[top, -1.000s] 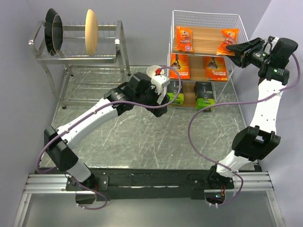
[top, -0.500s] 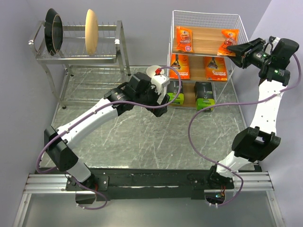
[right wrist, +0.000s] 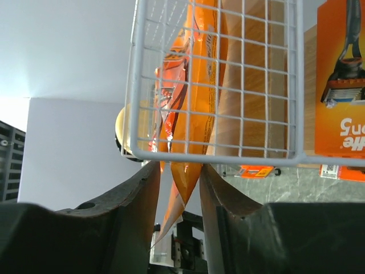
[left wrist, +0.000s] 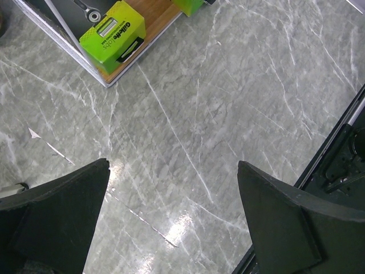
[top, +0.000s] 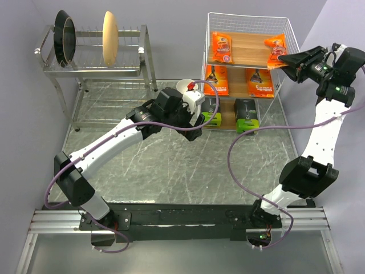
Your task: Place and organize the shaving razors onto the shelf
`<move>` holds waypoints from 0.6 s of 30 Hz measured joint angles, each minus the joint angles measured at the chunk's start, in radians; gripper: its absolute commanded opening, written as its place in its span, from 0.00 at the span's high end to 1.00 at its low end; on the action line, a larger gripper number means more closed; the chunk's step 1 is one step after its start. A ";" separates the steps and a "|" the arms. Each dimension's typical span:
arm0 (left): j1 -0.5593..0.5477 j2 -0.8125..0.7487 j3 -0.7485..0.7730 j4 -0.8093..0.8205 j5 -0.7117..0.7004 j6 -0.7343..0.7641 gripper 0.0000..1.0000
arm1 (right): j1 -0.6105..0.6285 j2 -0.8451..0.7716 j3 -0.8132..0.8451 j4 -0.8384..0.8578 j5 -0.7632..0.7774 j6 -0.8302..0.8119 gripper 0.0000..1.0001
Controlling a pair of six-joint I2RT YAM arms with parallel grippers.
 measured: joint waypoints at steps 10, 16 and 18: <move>0.000 0.001 0.000 0.006 0.000 -0.002 0.00 | 0.000 -0.038 -0.074 -0.023 0.000 -0.014 0.72; 0.000 0.009 0.000 0.015 0.000 -0.003 0.01 | 0.000 -0.039 -0.074 -0.023 0.004 -0.013 0.72; 0.000 0.011 0.000 0.015 0.000 -0.003 0.01 | 0.000 -0.035 -0.070 -0.023 0.005 -0.013 0.72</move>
